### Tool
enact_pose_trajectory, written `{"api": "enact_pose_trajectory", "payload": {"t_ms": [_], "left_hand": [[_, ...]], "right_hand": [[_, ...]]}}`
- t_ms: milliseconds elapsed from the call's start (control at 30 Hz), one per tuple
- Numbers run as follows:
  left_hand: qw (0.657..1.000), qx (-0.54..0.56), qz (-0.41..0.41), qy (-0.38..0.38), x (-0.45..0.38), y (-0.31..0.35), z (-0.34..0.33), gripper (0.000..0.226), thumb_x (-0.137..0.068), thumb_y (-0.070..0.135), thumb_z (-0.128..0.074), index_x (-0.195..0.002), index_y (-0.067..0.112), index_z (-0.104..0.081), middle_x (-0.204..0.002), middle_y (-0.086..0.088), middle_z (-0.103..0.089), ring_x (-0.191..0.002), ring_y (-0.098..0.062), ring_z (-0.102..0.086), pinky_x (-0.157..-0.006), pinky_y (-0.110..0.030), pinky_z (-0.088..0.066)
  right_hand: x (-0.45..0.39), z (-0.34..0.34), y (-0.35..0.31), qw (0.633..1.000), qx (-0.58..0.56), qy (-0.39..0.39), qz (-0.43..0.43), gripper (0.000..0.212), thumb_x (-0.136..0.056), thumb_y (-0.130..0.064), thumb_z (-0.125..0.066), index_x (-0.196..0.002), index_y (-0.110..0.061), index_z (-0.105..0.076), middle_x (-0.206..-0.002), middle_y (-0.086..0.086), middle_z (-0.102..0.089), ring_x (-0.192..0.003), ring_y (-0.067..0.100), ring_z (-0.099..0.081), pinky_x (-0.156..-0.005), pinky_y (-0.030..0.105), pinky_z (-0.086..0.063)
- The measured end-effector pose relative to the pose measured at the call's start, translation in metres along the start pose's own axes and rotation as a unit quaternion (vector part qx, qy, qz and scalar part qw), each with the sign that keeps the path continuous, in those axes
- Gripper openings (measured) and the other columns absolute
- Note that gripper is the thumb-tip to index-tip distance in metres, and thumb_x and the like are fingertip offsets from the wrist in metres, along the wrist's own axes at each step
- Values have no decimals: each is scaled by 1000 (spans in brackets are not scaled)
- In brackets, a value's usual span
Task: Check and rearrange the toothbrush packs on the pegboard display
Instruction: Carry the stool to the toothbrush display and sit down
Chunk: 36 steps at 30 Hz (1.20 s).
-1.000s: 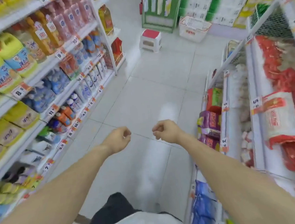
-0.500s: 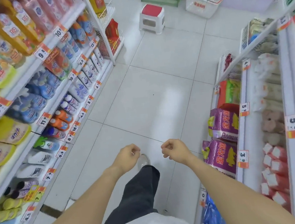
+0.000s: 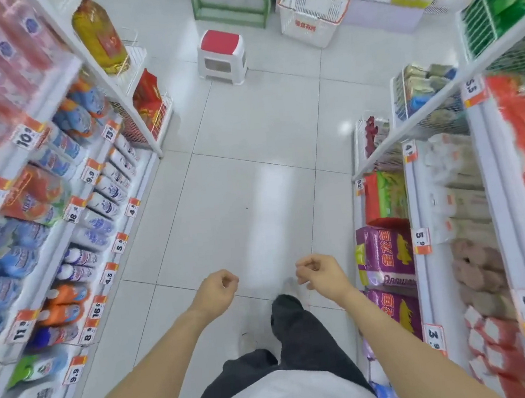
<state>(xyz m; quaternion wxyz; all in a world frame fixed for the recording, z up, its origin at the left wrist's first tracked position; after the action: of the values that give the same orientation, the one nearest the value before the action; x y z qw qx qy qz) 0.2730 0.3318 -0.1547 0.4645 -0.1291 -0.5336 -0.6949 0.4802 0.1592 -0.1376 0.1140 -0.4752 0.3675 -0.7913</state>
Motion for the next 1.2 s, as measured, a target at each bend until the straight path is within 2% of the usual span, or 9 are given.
{"api": "enact_pose_trajectory", "payload": {"t_ms": [67, 167, 333, 467, 567, 767, 1000, 1100, 1200], "left_hand": [[1000, 1, 6, -18, -30, 17, 3, 13, -98, 18, -55, -95, 24, -66, -99, 4, -68, -95, -18, -67, -91, -35, -56], [1000, -2, 14, -22, -79, 48, 13, 12, -98, 17, -55, -97, 21, -66, -99, 3, -67, -95, -20, -68, -92, -34, -56], [999, 27, 29, 10, -143, 117, 56, 14, -100, 16, -54, -101, 12, -67, -96, -4, -69, -81, -18, -67, -65, -15, -50], [994, 77, 39, 67, -192, 165, 111, 14, -100, 12, -53, -98, 13, -67, -95, -8, -69, -78, -18, -65, -64, -15, -47], [992, 81, 51, 81, -226, 190, 142, 13, -100, 15, -54, -97, 16, -67, -95, -6, -70, -79, -19, -68, -66, -20, -48], [993, 76, 68, 59, -326, 237, 186, 15, -101, 13, -52, -95, 14, -66, -92, -4, -69, -74, -13, -65, -58, -12, -47], [998, 54, 41, 19, -467, 320, 276, 12, -101, 20, -54, -94, 22, -64, -96, 1, -69, -81, -15, -68, -73, -23, -51], [999, 41, 28, 3, -521, 368, 318, 11, -102, 23, -54, -96, 21, -63, -98, -1, -68, -81, -14, -68, -66, -19, -47], [1000, 23, 15, -1, -572, 414, 357, 13, -101, 24, -54, -95, 19, -63, -97, 0, -69, -81, -14, -69, -64, -18, -46]], "right_hand": [[-30, 4, -14, 1000, 4, -8, -7, 8, -93, -7, -64, -91, -13, -69, -76, -1, -71, -70, 13, -69, -62, 24, -52], [-83, 10, -37, 998, 34, -47, -7, 4, -93, -16, -66, -93, -16, -70, -79, 0, -72, -71, 12, -68, -67, 22, -51], [-167, 42, -105, 993, 81, -90, -16, 8, -92, -11, -62, -97, -15, -67, -82, -1, -68, -75, 14, -67, -62, 18, -50], [-235, 74, -173, 986, 123, -113, -9, 9, -93, -10, -61, -98, -15, -66, -90, 1, -68, -78, 14, -68, -59, 16, -48], [-283, 92, -219, 987, 125, -97, 0, 7, -93, -12, -62, -97, -13, -67, -88, 0, -68, -76, 13, -68, -58, 16, -47], [-383, 90, -289, 988, 112, -108, -10, 7, -91, -19, -63, -93, -13, -68, -89, -1, -70, -76, 11, -70, -63, 21, -49], [-485, 104, -398, 990, 107, -88, -36, 9, -94, -16, -62, -86, -13, -66, -83, -3, -69, -71, 9, -67, -57, 15, -46], [-528, 122, -451, 994, 83, -60, -35, 8, -95, -14, -62, -91, -10, -67, -86, 0, -69, -72, 11, -67, -56, 12, -46], [-573, 136, -497, 997, 50, -40, -38, 7, -94, -14, -63, -92, -9, -68, -89, 1, -69, -75, 13, -69, -58, 17, -49]]}}
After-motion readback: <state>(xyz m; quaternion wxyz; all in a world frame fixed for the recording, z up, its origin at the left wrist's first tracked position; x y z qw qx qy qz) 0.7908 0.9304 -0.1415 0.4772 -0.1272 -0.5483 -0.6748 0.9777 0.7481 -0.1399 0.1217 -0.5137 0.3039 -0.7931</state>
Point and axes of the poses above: each hand's wrist, its own x-axis away from the middle knuckle, its own z-axis out of the back of the hand, y = z × x, the point moved 6 cm from there along -x, towards the middle knuckle
